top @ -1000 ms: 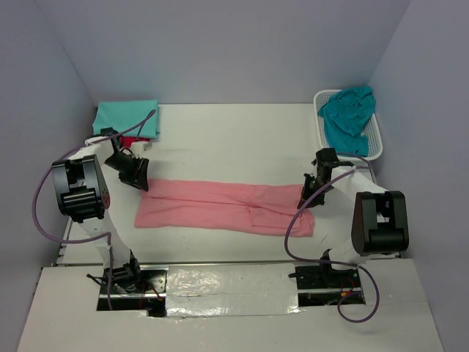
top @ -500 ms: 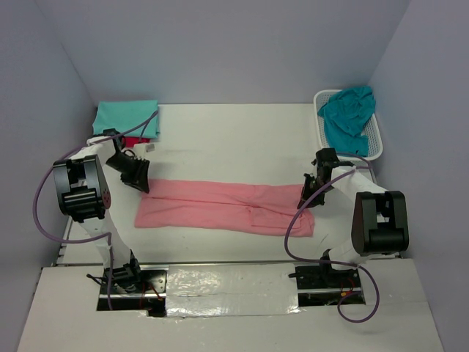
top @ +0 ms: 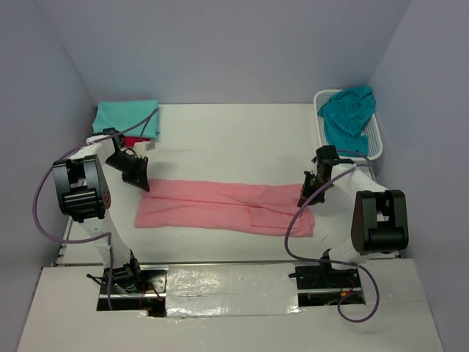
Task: Fold and stack the t-shirts
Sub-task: Fold the other side of the tshirt into a rectangle
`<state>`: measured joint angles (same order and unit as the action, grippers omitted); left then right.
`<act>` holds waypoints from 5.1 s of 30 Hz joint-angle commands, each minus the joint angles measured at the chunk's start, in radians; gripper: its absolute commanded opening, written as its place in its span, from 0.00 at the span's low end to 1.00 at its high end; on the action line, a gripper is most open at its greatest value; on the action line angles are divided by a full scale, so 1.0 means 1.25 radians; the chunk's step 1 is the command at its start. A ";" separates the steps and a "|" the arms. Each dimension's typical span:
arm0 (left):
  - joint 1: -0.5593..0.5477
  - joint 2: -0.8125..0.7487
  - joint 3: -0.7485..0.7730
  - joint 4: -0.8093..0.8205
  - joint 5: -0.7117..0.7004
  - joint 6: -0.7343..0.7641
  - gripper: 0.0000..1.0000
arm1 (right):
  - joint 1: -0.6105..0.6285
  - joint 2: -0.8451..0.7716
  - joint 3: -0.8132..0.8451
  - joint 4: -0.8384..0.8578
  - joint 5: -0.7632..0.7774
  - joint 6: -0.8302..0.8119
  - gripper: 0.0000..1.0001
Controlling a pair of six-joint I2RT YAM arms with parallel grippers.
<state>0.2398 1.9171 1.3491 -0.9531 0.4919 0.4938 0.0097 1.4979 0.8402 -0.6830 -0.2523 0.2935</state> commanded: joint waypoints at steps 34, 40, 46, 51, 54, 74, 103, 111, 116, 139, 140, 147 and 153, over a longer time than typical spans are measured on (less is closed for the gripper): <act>0.019 -0.227 -0.164 0.154 -0.041 0.144 0.00 | -0.002 -0.079 0.027 0.011 0.004 0.041 0.00; 0.023 -0.230 -0.155 0.140 -0.049 0.173 0.00 | -0.002 -0.090 -0.002 0.010 0.012 0.042 0.00; 0.043 -0.230 -0.134 0.142 -0.044 0.184 0.00 | -0.034 -0.137 -0.028 -0.001 0.059 0.041 0.00; 0.045 -0.230 -0.145 0.137 -0.023 0.194 0.00 | -0.048 -0.137 -0.049 0.010 0.051 0.047 0.00; 0.044 -0.241 -0.155 0.134 0.008 0.206 0.00 | -0.048 -0.136 -0.045 0.015 0.035 0.047 0.00; 0.150 -0.292 -0.126 -0.089 -0.007 0.408 0.41 | 0.027 -0.231 0.068 -0.003 0.105 0.055 0.53; -0.097 -0.131 -0.192 0.176 -0.036 0.103 0.25 | 0.524 0.413 0.480 0.176 -0.101 0.115 0.00; -0.100 -0.129 -0.206 0.181 -0.043 0.106 0.26 | 0.536 0.387 0.418 0.193 -0.105 0.117 0.00; -0.107 -0.149 -0.190 0.181 -0.046 0.101 0.26 | 0.548 0.326 0.387 0.204 -0.083 0.126 0.00; -0.312 -0.143 -0.001 0.096 0.111 0.054 0.28 | 0.540 0.093 0.286 0.162 -0.039 0.137 0.02; -0.332 -0.135 0.014 0.119 0.100 0.038 0.28 | 0.503 0.072 0.281 0.156 -0.045 0.147 0.05; -0.517 -0.029 0.041 0.195 0.059 -0.012 0.28 | 0.270 -0.023 0.164 0.132 -0.090 0.171 0.08; -0.660 0.080 0.160 0.252 0.099 -0.108 0.29 | 0.101 -0.097 0.014 0.119 -0.071 0.173 0.27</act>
<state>-0.5373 1.9884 1.4654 -0.7006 0.5579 0.4389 0.1879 1.4506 0.9077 -0.4835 -0.3550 0.5114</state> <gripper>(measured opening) 0.284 0.244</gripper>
